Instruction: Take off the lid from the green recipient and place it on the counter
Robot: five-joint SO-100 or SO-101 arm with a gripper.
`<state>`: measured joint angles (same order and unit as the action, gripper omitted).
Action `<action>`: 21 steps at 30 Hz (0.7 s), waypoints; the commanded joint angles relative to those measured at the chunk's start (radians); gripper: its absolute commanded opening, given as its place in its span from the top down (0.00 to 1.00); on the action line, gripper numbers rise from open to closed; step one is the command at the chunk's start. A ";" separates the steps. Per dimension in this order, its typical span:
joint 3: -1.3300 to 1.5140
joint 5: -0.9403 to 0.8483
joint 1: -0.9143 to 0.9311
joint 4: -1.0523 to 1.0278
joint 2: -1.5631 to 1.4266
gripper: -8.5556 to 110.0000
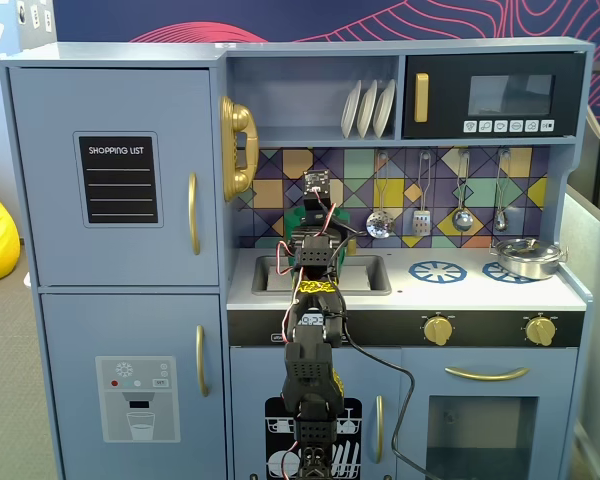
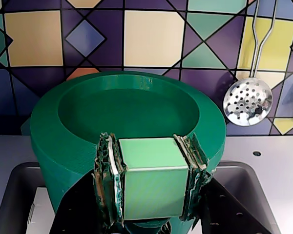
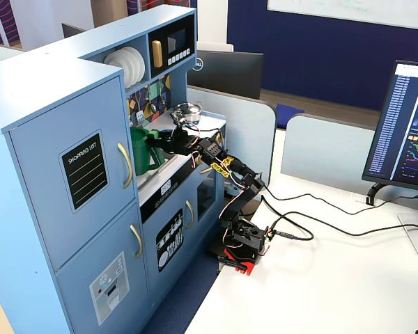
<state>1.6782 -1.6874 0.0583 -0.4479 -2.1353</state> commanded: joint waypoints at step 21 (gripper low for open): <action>-0.206 -0.031 0.156 0.003 -0.041 0.93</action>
<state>1.5754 -1.7150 0.1273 -0.4525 -2.1338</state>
